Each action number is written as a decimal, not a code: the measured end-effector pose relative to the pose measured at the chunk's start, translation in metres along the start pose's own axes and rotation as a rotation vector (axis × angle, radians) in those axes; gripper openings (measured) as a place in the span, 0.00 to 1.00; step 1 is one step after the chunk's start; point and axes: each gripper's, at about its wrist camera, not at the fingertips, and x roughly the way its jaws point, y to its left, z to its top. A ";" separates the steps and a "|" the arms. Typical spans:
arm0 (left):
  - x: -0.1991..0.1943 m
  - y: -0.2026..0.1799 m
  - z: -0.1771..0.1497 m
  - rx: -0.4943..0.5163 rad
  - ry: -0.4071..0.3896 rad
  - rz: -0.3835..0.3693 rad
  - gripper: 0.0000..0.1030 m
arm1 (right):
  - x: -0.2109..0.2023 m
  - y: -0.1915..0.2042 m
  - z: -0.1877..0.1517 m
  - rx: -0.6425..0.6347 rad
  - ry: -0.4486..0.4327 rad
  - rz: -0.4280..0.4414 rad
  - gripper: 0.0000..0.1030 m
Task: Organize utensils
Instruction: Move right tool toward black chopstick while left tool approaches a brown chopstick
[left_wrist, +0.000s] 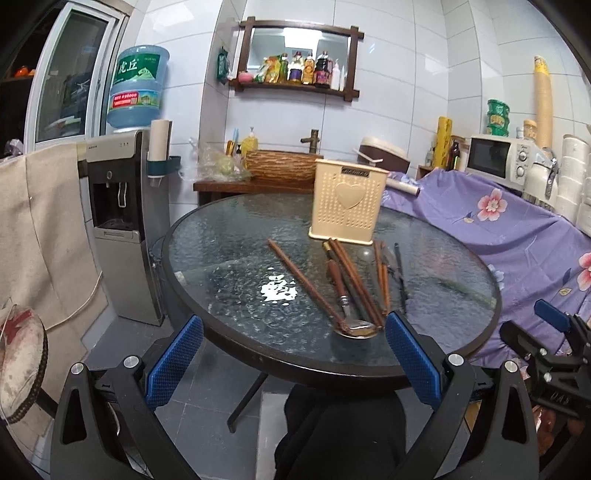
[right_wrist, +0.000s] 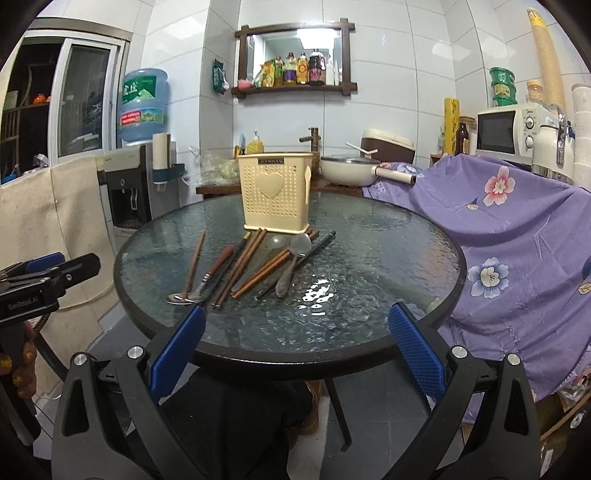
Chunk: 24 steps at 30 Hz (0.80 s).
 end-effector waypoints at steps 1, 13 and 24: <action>0.005 0.002 0.001 -0.003 0.017 -0.006 0.94 | 0.003 -0.002 0.001 0.003 0.008 -0.001 0.95; 0.063 0.016 0.017 0.008 0.164 0.017 0.90 | 0.055 -0.014 0.016 0.012 0.124 0.111 0.95; 0.121 0.029 0.038 -0.024 0.265 -0.004 0.67 | 0.125 -0.020 0.037 -0.014 0.245 0.207 0.76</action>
